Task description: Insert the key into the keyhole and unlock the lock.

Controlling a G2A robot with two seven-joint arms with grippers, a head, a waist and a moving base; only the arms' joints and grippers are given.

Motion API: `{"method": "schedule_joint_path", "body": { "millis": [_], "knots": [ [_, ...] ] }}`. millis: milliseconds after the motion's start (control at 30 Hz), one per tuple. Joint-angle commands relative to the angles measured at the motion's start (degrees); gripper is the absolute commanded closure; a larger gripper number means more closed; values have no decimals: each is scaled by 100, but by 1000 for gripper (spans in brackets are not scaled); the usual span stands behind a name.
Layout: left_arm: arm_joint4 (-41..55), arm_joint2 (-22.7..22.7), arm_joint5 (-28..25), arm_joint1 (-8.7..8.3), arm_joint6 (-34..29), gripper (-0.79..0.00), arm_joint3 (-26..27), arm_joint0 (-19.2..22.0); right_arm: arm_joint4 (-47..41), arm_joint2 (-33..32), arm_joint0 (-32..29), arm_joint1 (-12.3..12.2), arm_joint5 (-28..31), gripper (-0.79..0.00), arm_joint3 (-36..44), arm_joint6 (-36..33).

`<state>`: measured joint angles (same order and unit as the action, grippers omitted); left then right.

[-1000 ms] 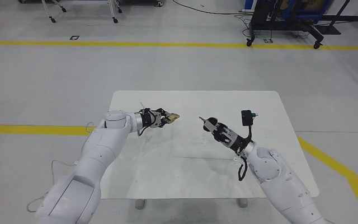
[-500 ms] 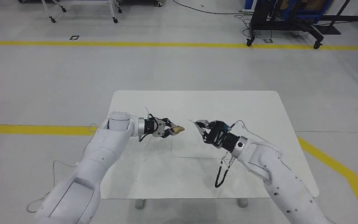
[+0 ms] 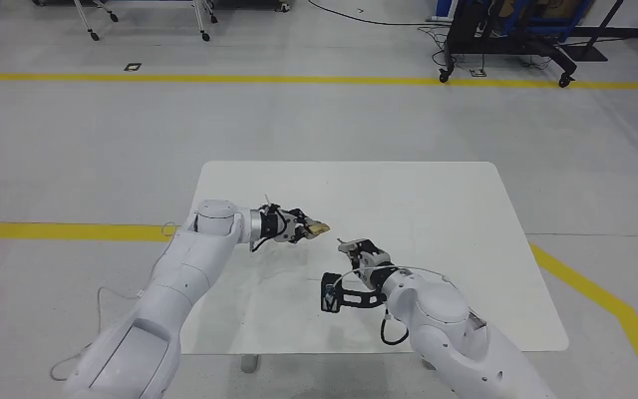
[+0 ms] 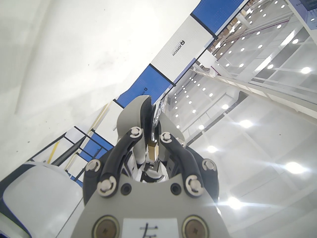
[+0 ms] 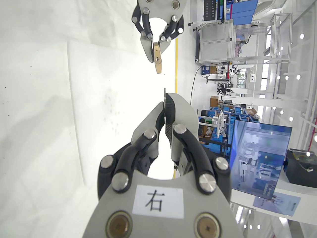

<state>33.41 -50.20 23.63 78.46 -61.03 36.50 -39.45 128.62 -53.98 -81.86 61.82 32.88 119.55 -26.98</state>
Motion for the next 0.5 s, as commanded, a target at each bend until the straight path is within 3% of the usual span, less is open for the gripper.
{"method": "schedule_joint_path", "body": {
  "millis": [0, 467],
  "knots": [
    [-29, 19, 17, 5, 3, 0, 22, -12, 6, 130, 114, 36, 75, 0, -77, -32],
    [-212, 91, -38, 22, -66, 0, 39, -9, -3, 708, 718, 309, 329, 0, -585, -603]
  ]
}}
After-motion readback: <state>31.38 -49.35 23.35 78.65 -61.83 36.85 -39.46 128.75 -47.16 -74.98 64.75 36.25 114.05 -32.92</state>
